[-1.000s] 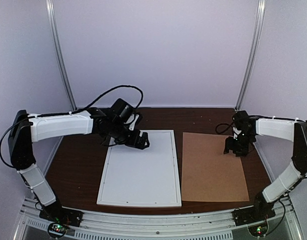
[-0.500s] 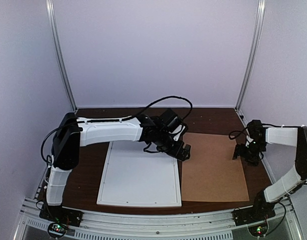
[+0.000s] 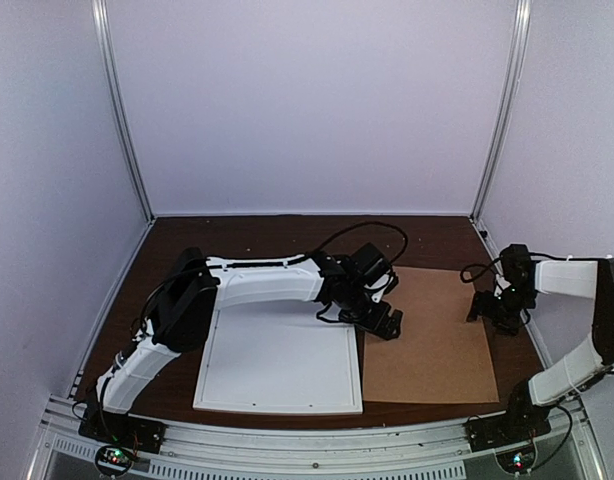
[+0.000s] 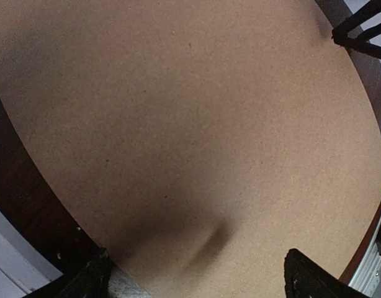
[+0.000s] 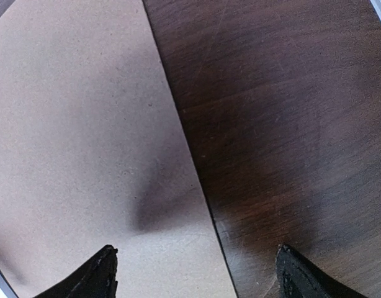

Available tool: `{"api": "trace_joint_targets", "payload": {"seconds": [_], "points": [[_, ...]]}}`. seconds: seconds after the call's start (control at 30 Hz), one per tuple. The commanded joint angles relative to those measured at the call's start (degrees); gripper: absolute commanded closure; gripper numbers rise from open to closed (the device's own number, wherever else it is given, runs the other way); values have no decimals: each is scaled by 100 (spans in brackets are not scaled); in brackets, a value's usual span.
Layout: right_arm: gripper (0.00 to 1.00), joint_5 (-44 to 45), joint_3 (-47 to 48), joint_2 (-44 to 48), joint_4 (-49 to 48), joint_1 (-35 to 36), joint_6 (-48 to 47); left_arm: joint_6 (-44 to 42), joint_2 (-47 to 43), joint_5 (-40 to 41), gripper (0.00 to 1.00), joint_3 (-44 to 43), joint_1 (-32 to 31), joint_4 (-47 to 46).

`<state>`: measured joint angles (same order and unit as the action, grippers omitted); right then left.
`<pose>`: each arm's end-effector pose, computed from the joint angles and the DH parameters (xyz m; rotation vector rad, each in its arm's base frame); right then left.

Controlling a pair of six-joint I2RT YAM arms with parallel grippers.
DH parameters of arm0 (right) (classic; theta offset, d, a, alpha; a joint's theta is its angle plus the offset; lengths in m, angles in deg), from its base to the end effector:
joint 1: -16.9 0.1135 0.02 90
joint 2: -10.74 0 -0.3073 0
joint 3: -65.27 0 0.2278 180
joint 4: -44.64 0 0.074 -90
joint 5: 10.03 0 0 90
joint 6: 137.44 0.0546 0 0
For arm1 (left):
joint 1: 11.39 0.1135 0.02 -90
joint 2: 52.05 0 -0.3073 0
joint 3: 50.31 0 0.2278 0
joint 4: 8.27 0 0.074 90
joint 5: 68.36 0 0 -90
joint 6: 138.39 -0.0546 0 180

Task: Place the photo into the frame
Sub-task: Pick up the backboard from the center of the board.

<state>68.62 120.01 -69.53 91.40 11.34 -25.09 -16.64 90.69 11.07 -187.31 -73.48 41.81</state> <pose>0.2125 -0.0099 0.1967 0.6434 2.7717 0.3444 0.2547 -0.5022 0.1711 0.7971 2.6401 -0.7932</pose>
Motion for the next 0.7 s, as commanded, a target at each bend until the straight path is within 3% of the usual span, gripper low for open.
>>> {"api": "trace_joint_targets", "payload": {"seconds": [0.0, 0.43, 0.67], "points": [[12, -6, -95, 143, -107, -57, -38, 133, 126, 96, 2, -184, 22, 275], [13, -353, -144, -82, -228, -217, -82, 385, 286, 1160, 2, -473, 39, 1278], [17, -822, -202, -426, -478, -226, -86, 633, 501, 242, 2, -579, 57, 917]]}}
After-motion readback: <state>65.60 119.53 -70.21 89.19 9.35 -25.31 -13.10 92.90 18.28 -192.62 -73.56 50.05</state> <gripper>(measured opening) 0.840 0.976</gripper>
